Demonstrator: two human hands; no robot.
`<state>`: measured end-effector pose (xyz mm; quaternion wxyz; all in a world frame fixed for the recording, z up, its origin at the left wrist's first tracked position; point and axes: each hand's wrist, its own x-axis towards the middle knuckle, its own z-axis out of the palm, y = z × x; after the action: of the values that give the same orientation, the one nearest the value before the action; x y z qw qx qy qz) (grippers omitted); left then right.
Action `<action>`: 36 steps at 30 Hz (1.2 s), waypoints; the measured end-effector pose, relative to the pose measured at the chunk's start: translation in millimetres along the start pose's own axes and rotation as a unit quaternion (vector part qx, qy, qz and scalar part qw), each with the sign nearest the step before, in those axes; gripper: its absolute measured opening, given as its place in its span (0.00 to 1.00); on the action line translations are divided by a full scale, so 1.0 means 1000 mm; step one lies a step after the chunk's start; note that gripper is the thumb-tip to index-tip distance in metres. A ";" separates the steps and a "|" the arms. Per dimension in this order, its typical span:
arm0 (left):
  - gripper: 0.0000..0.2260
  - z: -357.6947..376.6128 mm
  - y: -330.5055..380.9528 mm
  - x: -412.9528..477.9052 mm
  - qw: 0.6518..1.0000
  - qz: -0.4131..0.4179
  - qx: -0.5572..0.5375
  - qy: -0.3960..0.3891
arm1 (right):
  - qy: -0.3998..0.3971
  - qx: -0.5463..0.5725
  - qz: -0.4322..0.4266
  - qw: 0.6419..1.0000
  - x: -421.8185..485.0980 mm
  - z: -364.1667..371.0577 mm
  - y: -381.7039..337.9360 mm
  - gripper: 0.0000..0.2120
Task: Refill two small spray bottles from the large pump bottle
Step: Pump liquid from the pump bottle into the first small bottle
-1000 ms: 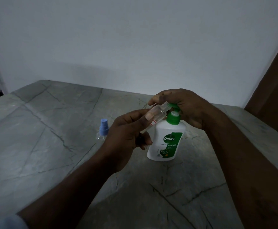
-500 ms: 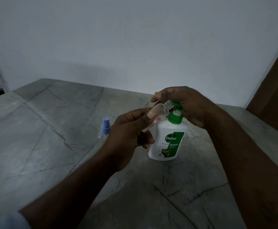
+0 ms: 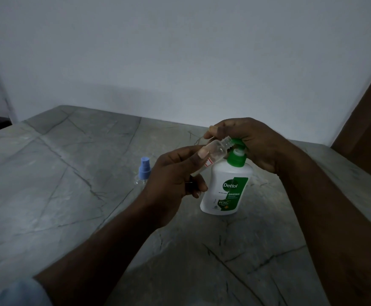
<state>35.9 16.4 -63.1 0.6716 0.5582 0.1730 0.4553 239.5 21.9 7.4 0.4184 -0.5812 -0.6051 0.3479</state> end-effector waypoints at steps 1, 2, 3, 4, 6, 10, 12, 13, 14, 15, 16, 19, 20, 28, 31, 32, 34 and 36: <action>0.13 0.000 0.000 0.000 1.000 0.002 -0.001 0.001 | 0.007 -0.016 -0.008 1.000 0.000 -0.001 -0.001 0.11; 0.13 0.000 0.000 0.000 1.000 0.003 0.000 0.002 | 0.014 -0.017 -0.011 1.000 0.000 -0.002 -0.002 0.11; 0.14 0.000 0.001 0.001 1.000 0.002 0.001 0.004 | 0.017 -0.004 -0.010 1.000 0.000 -0.002 -0.003 0.11; 0.15 0.000 0.000 0.001 1.000 0.000 0.003 0.006 | 0.017 0.015 -0.006 1.000 0.001 -0.001 -0.002 0.12; 0.16 0.000 -0.001 0.003 1.000 -0.005 0.005 0.010 | 0.014 0.027 0.009 0.999 0.002 0.001 0.000 0.12; 0.15 -0.002 -0.002 0.002 1.000 -0.004 0.002 0.007 | -0.002 0.050 0.030 0.998 0.004 0.002 0.005 0.12; 0.15 -0.002 -0.002 0.002 1.000 -0.002 0.001 0.006 | 0.001 0.041 0.027 0.999 0.003 0.003 0.005 0.12; 0.15 -0.002 -0.002 0.002 1.000 -0.001 0.002 0.007 | 0.004 0.030 0.025 0.999 0.004 0.002 0.005 0.12; 0.16 -0.002 -0.002 0.002 1.000 0.001 0.003 0.008 | 0.007 0.019 0.024 1.000 0.004 0.002 0.005 0.13; 0.16 -0.002 -0.002 0.003 1.000 0.001 0.004 0.008 | 0.012 0.008 0.023 1.000 0.004 0.002 0.005 0.13; 0.17 -0.002 -0.002 0.003 1.000 0.002 0.005 0.009 | 0.017 -0.004 0.021 1.000 0.004 0.001 0.004 0.12; 0.19 -0.002 -0.003 0.003 1.000 0.001 0.012 0.009 | 0.011 -0.008 -0.003 1.000 0.002 -0.001 0.000 0.09; 0.20 -0.002 -0.003 0.003 1.000 0.001 0.014 0.007 | 0.008 -0.002 -0.009 1.000 0.001 -0.001 -0.001 0.08; 0.18 -0.004 -0.003 0.003 0.999 0.000 0.034 -0.010 | 0.003 0.034 -0.012 0.999 -0.002 0.002 -0.002 0.11; 0.18 -0.005 -0.003 0.004 1.000 -0.002 0.031 -0.001 | 0.006 0.044 -0.013 0.999 -0.004 0.003 -0.003 0.11; 0.20 -0.005 -0.003 0.004 1.000 -0.002 0.031 0.002 | 0.006 0.050 -0.013 0.999 -0.004 0.004 -0.003 0.12; 0.22 -0.004 -0.004 0.005 1.000 0.002 0.030 0.002 | 0.003 0.066 -0.009 0.998 -0.005 0.005 -0.004 0.16; 0.21 -0.005 -0.004 0.006 1.000 0.006 0.029 -0.006 | -0.001 0.077 -0.003 0.997 -0.006 0.005 -0.004 0.20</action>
<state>37.2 23.8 -66.9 0.6532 0.5811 0.1790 0.4511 233.4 15.8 8.7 0.4626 -0.5448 -0.5786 0.3929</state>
